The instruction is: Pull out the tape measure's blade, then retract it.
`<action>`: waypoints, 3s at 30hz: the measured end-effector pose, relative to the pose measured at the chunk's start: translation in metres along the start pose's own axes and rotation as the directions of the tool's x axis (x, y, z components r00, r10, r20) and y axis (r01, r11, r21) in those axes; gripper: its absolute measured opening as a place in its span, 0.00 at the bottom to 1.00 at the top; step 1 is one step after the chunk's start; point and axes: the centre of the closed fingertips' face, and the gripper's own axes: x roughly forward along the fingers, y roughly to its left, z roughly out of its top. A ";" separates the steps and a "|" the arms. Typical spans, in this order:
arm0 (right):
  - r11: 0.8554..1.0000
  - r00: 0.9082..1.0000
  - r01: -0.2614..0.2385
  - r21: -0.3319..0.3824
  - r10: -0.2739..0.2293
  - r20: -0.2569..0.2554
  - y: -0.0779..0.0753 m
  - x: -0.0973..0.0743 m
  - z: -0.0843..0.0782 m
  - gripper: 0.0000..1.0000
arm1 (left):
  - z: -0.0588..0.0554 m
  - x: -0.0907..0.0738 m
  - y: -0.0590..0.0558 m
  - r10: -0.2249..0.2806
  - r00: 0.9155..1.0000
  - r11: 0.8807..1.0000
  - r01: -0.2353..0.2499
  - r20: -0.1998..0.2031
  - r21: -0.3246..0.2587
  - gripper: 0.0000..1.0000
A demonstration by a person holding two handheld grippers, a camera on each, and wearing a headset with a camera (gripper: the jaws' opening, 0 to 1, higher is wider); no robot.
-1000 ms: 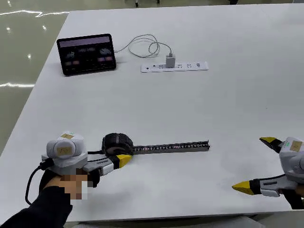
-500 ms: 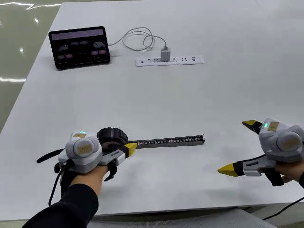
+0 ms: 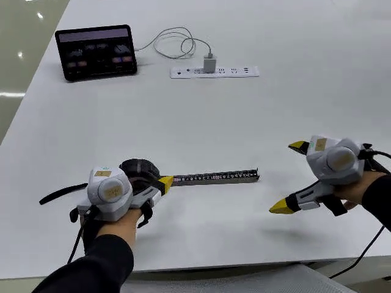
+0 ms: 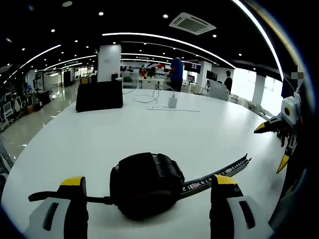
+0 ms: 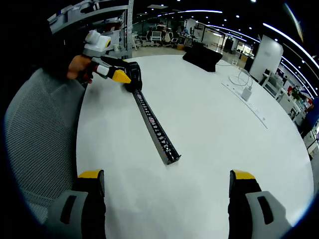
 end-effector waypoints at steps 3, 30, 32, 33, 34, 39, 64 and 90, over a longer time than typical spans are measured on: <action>0.999 0.999 -0.031 -0.045 0.030 -0.022 -0.003 0.009 0.003 1.00 | -0.002 0.001 -0.003 -0.008 1.000 1.000 0.008 0.002 0.002 1.00; 0.933 0.942 -0.294 -0.209 0.246 -0.227 -0.006 0.055 -0.006 0.37 | -0.002 0.007 0.002 -0.027 0.999 1.000 0.027 0.044 0.001 1.00; 0.930 0.940 -0.300 -0.214 0.250 -0.231 -0.007 0.055 -0.007 0.34 | -0.003 0.007 0.001 -0.027 0.999 1.000 0.027 0.040 0.001 1.00; 0.929 0.939 -0.303 -0.211 0.253 -0.232 -0.007 0.055 -0.007 0.31 | -0.003 0.007 0.001 -0.027 0.999 1.000 0.027 0.041 0.000 1.00; 0.929 0.939 -0.305 -0.210 0.256 -0.232 -0.007 0.055 -0.007 0.30 | -0.003 0.007 0.002 -0.027 0.999 1.000 0.027 0.041 -0.002 1.00; 0.927 0.936 -0.312 -0.206 0.263 -0.233 -0.006 0.054 -0.006 0.21 | -0.003 0.007 0.002 -0.026 0.999 1.000 0.026 0.043 -0.010 1.00; 0.922 0.922 -0.318 -0.221 0.246 -0.299 0.000 0.058 -0.006 0.11 | -0.006 0.007 0.006 -0.013 1.000 0.999 0.015 0.029 -0.040 0.97; 0.951 0.924 -0.268 -0.157 0.207 -0.322 -0.008 0.064 -0.010 0.10 | -0.002 0.014 0.005 -0.007 1.000 0.995 0.007 0.004 -0.104 0.75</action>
